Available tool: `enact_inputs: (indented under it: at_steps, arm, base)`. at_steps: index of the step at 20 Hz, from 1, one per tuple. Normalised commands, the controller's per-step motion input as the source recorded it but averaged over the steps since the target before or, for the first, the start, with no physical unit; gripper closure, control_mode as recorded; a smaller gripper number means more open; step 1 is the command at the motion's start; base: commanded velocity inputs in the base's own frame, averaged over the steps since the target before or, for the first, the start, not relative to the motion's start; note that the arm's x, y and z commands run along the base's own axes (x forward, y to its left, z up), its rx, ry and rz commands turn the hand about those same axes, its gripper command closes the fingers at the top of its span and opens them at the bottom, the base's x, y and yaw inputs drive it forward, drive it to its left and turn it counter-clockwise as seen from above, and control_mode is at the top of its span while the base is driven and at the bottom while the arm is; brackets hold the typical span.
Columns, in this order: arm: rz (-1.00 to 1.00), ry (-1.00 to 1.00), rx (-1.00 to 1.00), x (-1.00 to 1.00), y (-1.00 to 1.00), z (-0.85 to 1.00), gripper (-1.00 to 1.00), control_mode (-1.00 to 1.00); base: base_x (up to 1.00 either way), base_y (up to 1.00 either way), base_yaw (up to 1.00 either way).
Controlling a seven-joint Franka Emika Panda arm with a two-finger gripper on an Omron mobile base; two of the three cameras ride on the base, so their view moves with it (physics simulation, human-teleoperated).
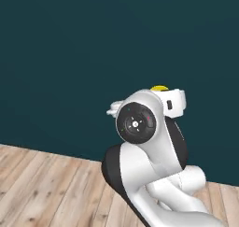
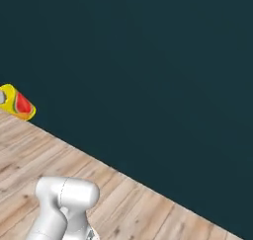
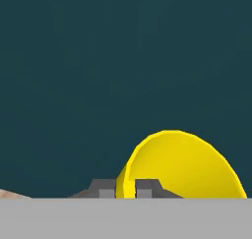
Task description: Open the cabinet directly in front. Then move the liquor and the cup to the dining counter with the jar on it.
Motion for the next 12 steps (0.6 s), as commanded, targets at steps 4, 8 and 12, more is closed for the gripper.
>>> enact_inputs:
  at_steps: [4,8,12]
  arm:
    - [0.00,0.00,0.00,0.00,0.00,0.00,1.00,1.00]
    - [0.00,0.00,0.00,0.00,0.00,0.00,1.00,1.00]
    - [0.00,0.00,0.00,0.00,0.00,0.00,1.00,1.00]
  base:
    - [0.33,0.00,0.83]
    - [0.29,0.00,0.84]
    - [0.36,0.00,0.84]
